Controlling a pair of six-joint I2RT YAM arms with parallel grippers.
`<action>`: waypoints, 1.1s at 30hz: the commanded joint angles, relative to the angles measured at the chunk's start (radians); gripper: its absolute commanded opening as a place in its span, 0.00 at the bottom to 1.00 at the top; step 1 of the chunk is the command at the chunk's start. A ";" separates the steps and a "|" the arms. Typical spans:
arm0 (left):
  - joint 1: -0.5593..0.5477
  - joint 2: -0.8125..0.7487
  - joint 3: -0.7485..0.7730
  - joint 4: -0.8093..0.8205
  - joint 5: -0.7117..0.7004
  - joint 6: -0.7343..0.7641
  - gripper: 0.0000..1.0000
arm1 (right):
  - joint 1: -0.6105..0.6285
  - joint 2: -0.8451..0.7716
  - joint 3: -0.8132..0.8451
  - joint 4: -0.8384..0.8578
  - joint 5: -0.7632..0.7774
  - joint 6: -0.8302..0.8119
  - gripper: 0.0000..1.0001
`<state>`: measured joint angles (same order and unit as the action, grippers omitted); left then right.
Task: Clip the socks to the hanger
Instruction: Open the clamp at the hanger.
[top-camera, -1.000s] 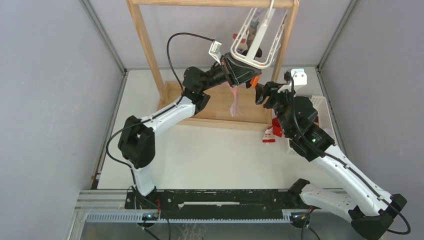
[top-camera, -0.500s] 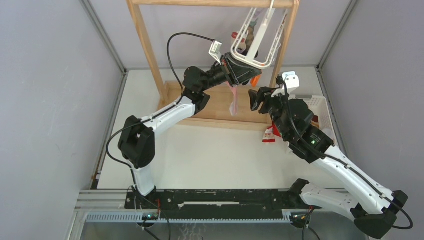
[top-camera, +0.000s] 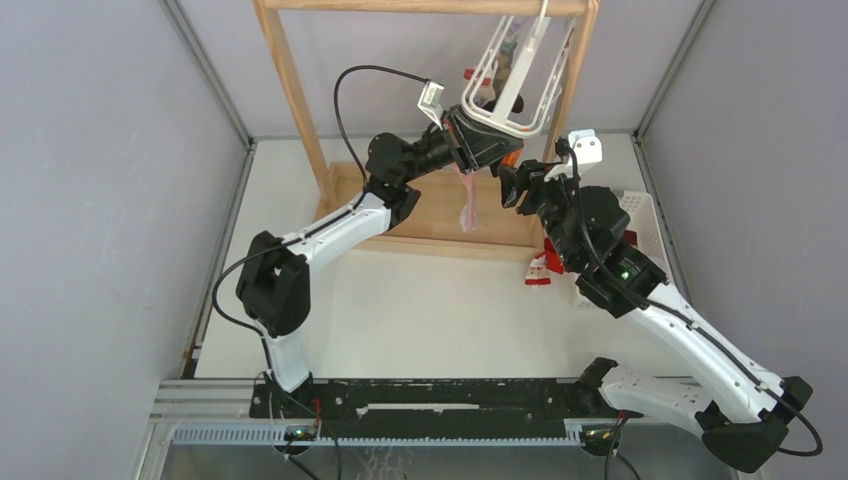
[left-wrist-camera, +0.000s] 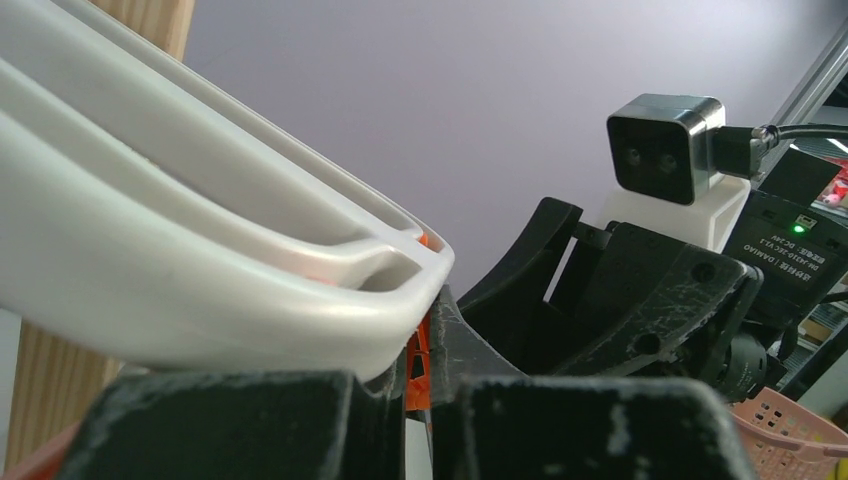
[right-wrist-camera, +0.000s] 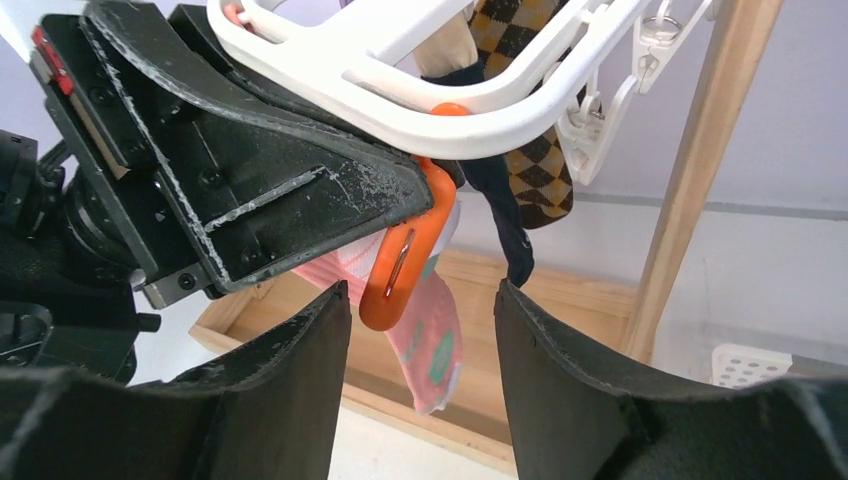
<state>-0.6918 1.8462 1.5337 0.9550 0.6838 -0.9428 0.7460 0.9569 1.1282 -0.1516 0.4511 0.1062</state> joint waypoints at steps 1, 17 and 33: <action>-0.008 -0.005 0.028 0.001 -0.013 -0.005 0.00 | -0.029 0.019 0.039 0.041 -0.038 0.011 0.61; -0.008 -0.018 0.013 0.025 -0.010 -0.020 0.00 | -0.071 -0.005 0.026 0.028 -0.016 0.018 0.00; -0.008 -0.042 -0.002 -0.022 -0.056 -0.072 0.32 | -0.187 -0.041 0.016 0.004 -0.161 0.024 0.00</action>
<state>-0.7036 1.8458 1.5333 0.9596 0.6342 -0.9623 0.5903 0.9470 1.1267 -0.1932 0.2291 0.1371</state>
